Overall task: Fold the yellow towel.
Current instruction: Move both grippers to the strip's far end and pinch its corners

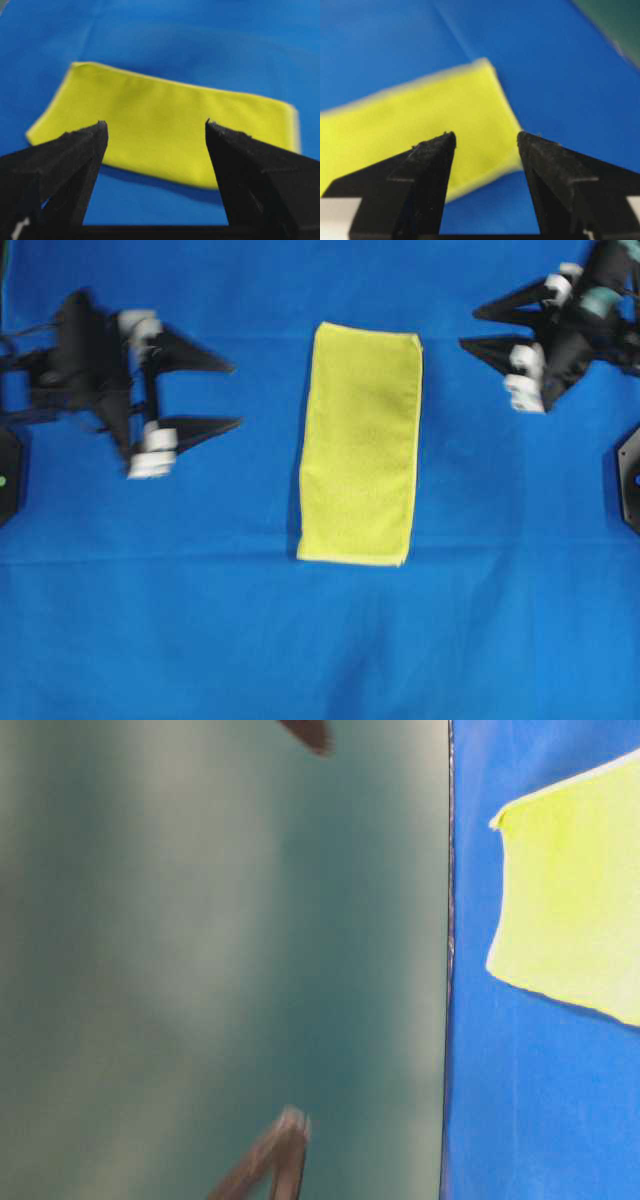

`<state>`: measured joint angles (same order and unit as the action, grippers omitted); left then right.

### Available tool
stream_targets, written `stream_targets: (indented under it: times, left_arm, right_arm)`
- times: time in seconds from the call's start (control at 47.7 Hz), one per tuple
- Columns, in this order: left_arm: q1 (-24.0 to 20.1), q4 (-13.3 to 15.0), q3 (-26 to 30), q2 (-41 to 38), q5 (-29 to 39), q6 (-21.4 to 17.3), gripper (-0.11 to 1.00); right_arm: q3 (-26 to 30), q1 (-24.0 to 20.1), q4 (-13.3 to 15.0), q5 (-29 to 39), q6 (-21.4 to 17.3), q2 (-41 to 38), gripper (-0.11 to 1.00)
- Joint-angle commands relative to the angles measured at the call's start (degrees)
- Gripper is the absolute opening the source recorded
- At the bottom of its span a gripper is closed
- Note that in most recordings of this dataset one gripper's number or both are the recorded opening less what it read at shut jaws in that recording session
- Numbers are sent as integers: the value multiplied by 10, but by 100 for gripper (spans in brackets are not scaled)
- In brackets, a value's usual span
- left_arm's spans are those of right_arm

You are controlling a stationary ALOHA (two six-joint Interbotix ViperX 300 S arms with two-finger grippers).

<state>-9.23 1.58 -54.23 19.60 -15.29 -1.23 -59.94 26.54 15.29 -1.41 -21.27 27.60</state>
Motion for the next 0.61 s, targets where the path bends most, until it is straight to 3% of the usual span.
stream_targets:
  times: [0.0,0.231,0.587]
  left_arm:
    - [-28,-1,50,-62,-5,-5,75]
    - [-88,-1,137,-200,-5,-20,75]
    - [-138,-1,219,-347,-11,-20,75]
  right_arm:
    - [35,13,9,14,3,-49,58]
    - [105,25,41,20,4,-181,58]
    - [159,35,55,18,4,-312,58]
